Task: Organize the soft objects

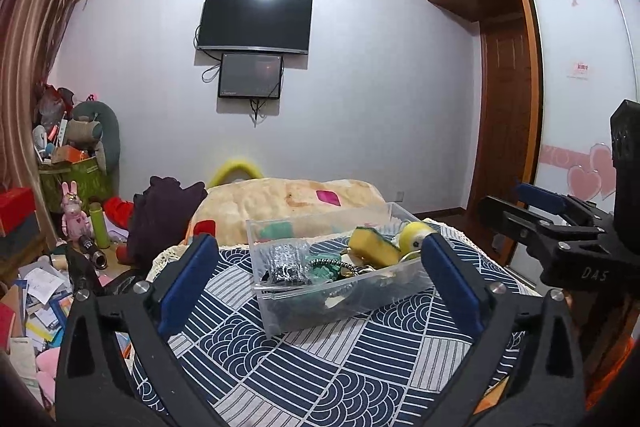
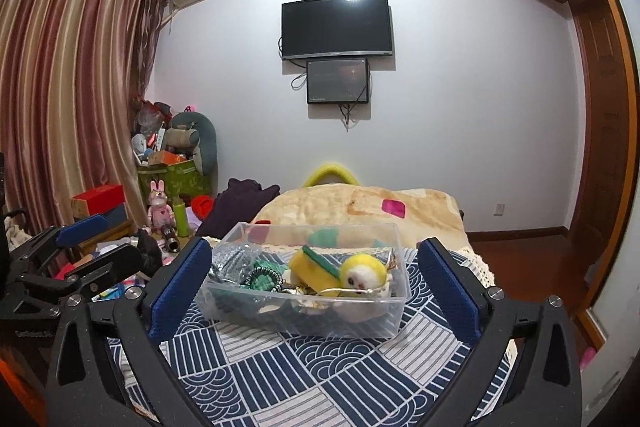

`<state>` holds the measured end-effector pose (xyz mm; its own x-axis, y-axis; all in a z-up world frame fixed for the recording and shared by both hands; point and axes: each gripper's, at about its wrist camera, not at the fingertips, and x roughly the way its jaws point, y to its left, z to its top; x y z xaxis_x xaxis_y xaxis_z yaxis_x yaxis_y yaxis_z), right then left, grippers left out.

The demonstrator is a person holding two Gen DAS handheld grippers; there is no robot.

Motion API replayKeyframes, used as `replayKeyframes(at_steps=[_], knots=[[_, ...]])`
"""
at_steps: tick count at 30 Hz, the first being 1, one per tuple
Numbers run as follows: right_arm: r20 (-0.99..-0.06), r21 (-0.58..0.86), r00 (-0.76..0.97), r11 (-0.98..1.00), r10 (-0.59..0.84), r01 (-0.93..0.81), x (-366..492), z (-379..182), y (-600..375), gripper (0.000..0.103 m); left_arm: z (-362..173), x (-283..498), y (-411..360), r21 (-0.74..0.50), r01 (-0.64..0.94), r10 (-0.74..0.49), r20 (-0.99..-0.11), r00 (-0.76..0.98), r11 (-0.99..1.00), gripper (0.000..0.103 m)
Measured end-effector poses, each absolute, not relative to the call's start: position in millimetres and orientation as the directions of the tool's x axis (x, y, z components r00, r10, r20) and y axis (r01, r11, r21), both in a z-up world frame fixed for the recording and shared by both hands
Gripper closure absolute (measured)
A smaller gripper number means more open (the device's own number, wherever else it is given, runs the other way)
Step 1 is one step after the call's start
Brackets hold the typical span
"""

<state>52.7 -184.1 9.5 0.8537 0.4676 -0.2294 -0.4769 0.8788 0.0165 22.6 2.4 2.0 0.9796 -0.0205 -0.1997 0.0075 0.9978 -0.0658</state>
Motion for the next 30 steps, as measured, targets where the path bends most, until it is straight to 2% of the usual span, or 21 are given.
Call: replayKeyframes(at_steps=[30], knots=[[-0.225,0.031,0.853,0.878,0.471,-0.477,50.9,11.4,-189.6,0.0,-0.8,22.3,-2.0,-0.079,0.01,-0.025,-0.199,0.98,0.997,0.0]])
